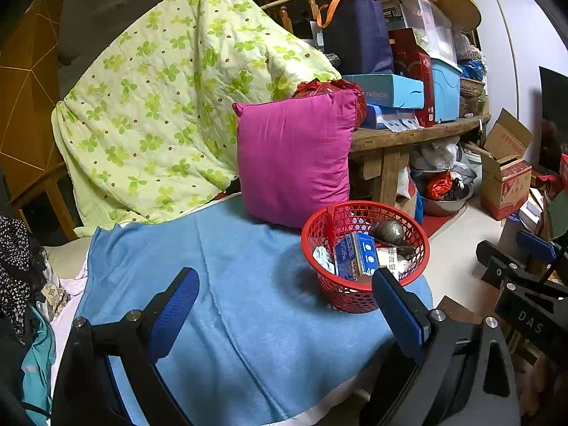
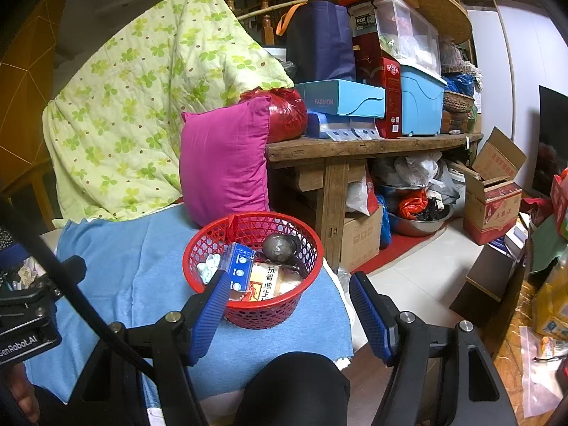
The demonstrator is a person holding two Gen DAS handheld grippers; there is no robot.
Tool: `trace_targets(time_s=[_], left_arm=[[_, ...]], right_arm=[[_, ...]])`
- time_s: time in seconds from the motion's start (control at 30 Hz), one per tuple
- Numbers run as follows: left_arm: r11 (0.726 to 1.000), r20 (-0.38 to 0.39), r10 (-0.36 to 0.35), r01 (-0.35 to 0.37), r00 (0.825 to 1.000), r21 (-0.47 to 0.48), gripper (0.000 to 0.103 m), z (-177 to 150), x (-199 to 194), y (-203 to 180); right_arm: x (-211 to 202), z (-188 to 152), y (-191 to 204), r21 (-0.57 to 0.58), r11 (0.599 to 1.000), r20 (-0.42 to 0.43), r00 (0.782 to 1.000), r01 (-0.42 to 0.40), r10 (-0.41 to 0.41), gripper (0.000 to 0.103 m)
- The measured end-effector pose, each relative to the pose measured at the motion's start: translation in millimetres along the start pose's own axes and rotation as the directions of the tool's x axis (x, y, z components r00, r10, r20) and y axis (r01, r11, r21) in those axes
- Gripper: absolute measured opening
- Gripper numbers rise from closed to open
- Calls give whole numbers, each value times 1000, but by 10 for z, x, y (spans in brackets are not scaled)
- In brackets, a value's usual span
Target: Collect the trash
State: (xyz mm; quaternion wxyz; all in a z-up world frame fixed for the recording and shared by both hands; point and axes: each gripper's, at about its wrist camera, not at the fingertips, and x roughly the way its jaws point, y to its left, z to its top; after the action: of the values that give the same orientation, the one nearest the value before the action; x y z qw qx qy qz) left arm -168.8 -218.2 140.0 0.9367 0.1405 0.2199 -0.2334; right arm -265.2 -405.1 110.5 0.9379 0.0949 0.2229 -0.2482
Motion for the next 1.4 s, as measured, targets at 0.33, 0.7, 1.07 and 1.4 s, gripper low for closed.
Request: trace_targets(time_s=[0.33, 0.7, 1.07, 1.4], left_arm=[[1000, -2, 1, -1, 1000, -5, 98, 10, 13, 18], [1000, -27, 10, -10, 1000, -8, 98, -29, 100, 0], [1000, -19, 7, -6, 1000, 8, 98, -72, 106, -14], [1000, -32, 2, -1, 999, 12, 98, -114, 144, -3]], right_arm=[[5, 4, 26, 2, 1000, -3, 1000, -4, 4, 73], [0, 4, 31, 8, 1000, -5, 1000, -8, 8, 73], [18, -13, 28, 11, 1000, 1, 1000, -10, 10, 73], [75, -28, 13, 15, 1000, -17, 1000, -20, 20, 73]])
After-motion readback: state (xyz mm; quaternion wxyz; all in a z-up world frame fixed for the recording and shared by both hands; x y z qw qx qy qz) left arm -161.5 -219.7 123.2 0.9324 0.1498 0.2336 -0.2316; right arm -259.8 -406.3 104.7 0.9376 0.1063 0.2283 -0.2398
